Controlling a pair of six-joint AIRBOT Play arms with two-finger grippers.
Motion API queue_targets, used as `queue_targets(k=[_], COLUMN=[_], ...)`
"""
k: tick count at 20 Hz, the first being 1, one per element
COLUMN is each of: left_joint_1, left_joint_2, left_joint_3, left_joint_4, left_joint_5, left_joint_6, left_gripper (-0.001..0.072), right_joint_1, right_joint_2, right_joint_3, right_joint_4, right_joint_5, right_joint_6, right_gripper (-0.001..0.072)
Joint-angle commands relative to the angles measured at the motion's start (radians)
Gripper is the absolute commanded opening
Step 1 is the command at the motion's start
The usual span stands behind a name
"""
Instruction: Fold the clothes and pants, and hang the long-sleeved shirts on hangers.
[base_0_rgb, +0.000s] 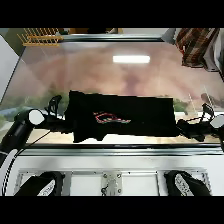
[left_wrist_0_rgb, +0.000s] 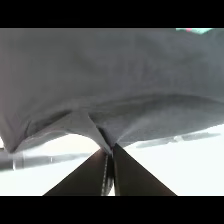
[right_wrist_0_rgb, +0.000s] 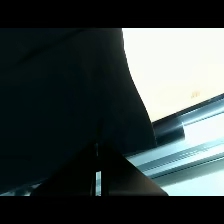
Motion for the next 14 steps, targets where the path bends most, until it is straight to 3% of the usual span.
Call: queue_targets(k=[1,14], left_joint_1=[-0.002,0.007], left_joint_2=[-0.112,-0.62], left_joint_3=[0.147,0.686], left_joint_4=[0.006,0.004], left_joint_5=[-0.012,-0.003], left_joint_6=[0.053,0.093], left_gripper=[0.0011,0.0011], right_joint_1=[0.017,0.094], right_joint_2=[-0.063,-0.423], right_joint_3=[0.077,0.39], right_joint_4=[-0.017,0.032], right_joint_5=[0.045,-0.057], right_joint_6=[0.0,0.019], right_gripper=[0.001,0.0011])
